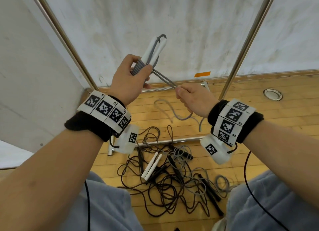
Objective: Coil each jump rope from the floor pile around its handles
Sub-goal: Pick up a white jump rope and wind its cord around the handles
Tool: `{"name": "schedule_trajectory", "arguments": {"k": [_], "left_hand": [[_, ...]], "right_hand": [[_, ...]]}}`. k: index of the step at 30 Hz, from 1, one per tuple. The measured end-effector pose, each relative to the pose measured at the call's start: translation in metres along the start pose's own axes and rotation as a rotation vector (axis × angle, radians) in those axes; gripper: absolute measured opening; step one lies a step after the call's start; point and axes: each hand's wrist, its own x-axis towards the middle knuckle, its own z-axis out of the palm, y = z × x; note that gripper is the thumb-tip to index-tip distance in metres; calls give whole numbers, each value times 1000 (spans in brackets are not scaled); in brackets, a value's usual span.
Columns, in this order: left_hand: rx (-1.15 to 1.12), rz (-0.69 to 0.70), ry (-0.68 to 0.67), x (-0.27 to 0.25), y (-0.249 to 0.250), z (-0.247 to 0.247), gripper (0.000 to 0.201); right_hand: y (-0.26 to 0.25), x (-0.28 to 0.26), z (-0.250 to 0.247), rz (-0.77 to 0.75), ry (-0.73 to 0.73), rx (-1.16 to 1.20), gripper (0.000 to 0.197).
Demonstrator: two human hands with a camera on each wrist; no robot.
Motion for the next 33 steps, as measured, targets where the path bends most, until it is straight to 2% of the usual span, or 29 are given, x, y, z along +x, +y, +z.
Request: {"name": "schedule_trajectory", "arguments": {"k": [5,9,12,15,20,23,25,27,29,33], "left_hand": [[384,101,-10,5,-16,-6,22],[662,113,-127,6,-28,-6,28],[796,101,-198,7,-36,3,31],[849,107,-290,4,-43,14,29],[966,131,-455,-5,-42,24,24],[996,184,-529,-16,-39,31,19],[962,261,-541,-24,-33,37,19],[965,323,-537,-30,-27,43,32],[1000,339,-528,-33,-24,47,42],[963,378,-506,-35,-24,48,38]], "right_hand": [[-5,-6,-2,-43,-56,-237,41],[-10,-9,-8,-92,-30,-313,41],[-16,-14,-7,-136,-70,-344,41],[-21,-18,-3,-176,-107,-341,40],[-20,-15,-12,-137,-112,-285,34],[-18,-11,-15,-150,-47,-328,26],[-16,-7,-18,-167,54,-326,25],[-13,-3,-21,-179,127,-324,27],[-8,1,-23,-176,143,-368,31],[3,7,-30,-141,129,-457,38]]}}
